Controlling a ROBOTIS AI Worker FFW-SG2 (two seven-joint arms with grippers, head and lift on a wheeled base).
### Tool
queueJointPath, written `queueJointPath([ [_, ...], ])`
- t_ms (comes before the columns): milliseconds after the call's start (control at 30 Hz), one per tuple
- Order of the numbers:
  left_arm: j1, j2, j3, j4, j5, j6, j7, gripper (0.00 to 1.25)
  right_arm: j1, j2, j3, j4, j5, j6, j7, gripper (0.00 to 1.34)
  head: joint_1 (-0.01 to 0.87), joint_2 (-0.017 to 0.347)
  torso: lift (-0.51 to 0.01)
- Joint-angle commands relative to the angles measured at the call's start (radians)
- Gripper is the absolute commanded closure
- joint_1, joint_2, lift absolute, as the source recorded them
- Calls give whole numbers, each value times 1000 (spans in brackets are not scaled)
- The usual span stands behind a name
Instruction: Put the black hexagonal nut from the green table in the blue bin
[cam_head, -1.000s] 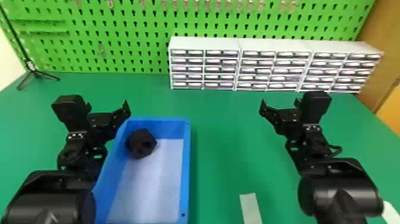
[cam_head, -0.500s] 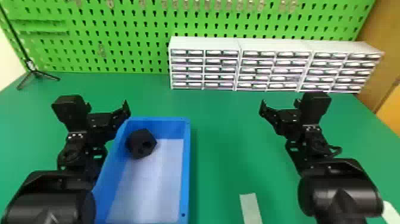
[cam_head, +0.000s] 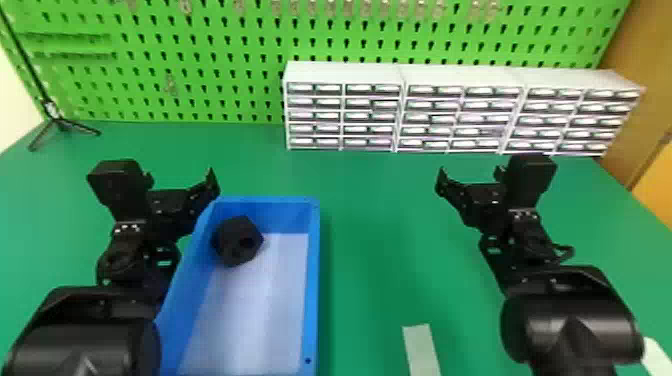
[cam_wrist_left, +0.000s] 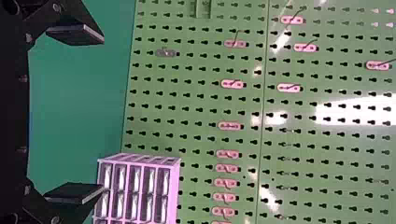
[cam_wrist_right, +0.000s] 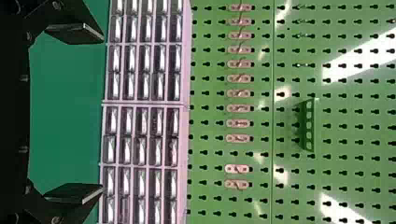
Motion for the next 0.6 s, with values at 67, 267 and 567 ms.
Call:
queueJointPath([
  [67,0,0,1,0,0,0,0,163,0,0,0,0,-1,1,0,173,686,28,-96],
  [267,0,0,0,0,0,0,-1,162,1,0,-3,0,-2,3,0,173,686,28,-96],
  [567,-2,0,0,0,-1,0,0,162,0,0,-3,0,-2,4,0,173,686,28,-96],
])
